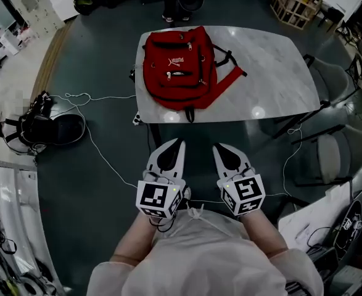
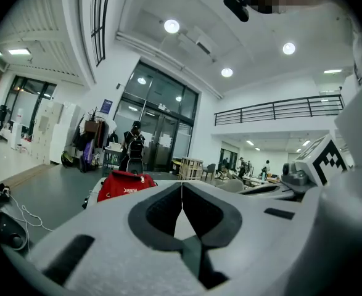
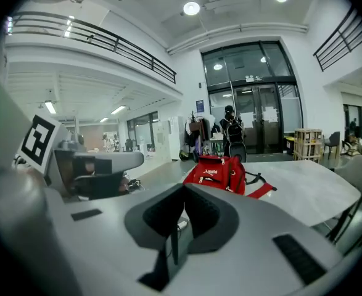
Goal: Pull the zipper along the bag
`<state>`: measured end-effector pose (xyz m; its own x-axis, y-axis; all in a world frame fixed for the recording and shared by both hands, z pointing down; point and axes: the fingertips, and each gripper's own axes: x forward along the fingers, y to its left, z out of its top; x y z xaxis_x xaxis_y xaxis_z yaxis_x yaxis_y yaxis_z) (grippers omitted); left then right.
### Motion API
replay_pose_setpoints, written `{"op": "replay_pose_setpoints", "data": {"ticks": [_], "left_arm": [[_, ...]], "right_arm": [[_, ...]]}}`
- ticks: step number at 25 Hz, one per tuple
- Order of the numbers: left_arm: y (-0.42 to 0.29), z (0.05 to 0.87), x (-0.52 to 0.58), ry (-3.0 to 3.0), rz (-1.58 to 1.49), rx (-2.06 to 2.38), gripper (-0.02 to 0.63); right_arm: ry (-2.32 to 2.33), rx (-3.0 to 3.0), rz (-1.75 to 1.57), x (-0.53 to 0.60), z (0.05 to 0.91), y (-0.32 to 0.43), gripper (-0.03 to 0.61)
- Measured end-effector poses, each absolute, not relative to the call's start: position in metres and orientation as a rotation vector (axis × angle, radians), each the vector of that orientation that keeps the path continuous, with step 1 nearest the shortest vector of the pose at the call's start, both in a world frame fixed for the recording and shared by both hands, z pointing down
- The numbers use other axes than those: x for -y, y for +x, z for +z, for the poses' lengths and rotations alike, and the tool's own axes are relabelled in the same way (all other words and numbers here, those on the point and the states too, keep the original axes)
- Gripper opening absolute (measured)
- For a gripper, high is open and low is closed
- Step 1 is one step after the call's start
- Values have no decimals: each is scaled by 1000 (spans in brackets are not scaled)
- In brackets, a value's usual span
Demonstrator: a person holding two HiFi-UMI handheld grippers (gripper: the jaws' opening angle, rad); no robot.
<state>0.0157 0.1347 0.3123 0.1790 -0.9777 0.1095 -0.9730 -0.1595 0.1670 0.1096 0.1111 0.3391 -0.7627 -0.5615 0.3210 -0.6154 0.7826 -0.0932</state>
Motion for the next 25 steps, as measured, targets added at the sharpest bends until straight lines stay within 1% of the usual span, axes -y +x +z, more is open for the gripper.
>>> {"op": "replay_pose_setpoints", "data": {"ticks": [7, 14, 25], "left_arm": [[-43, 320, -101, 2163, 0, 1939, 20], [-80, 344, -77, 2077, 52, 1978, 20], [-150, 372, 30, 2002, 135, 1969, 20]], "right_arm": [[899, 2716, 335, -66, 335, 54, 26], [790, 2698, 387, -30, 361, 8, 26], [690, 2666, 460, 82, 391, -69, 26]]}}
